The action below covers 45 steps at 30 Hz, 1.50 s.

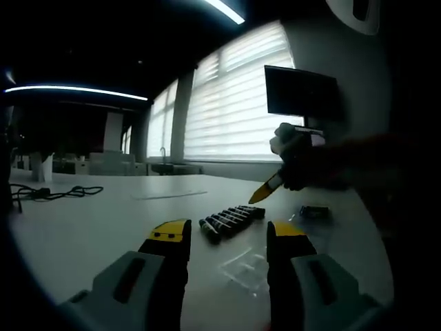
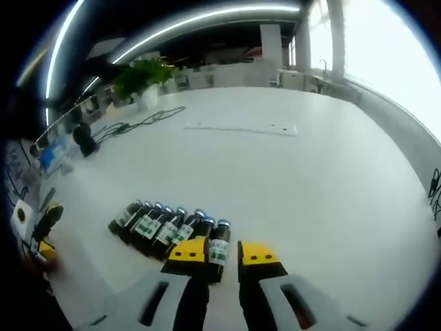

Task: Grip medicine bottles put into box

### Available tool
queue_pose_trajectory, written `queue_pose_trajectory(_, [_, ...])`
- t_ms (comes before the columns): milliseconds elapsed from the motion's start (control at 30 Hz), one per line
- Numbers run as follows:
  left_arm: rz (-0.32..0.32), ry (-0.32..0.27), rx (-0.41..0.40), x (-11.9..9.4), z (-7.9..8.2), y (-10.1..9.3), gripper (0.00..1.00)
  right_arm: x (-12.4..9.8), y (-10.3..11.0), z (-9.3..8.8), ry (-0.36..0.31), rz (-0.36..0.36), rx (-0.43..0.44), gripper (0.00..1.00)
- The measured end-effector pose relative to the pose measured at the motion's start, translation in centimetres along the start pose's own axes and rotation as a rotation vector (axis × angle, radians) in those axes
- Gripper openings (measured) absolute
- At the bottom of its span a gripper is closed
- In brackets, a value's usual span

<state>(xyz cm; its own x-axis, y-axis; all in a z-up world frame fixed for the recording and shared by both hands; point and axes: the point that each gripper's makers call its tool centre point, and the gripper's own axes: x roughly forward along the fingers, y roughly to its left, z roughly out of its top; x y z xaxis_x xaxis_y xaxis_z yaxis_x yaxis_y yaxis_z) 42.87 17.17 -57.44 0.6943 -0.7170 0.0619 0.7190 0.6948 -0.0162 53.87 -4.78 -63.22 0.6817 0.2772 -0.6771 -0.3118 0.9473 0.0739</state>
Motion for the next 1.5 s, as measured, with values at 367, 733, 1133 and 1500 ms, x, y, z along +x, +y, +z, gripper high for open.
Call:
queue_pose_trajectory(367, [-0.006, -0.003, -0.008, 0.0, 0.0, 0.0, 0.37, 0.3, 0.3, -0.3, 0.012, -0.014, 0.016, 0.12])
queue_pose_trajectory(733, [-0.006, -0.008, -0.014, -0.1, 0.1, 0.1, 0.37, 0.3, 0.7, -1.0, 0.027, -0.016, 0.036, 0.10])
queue_pose_trajectory(1133, [0.000, -0.006, -0.010, -0.1, 0.1, 0.1, 0.37, 0.4, 0.6, -1.8, 0.016, -0.028, 0.091, 0.08])
queue_pose_trajectory(1500, [0.009, -0.005, -0.011, -0.1, 0.1, 0.2, 0.37, 0.4, -0.2, -1.6, -0.029, -0.047, 0.132, 0.07])
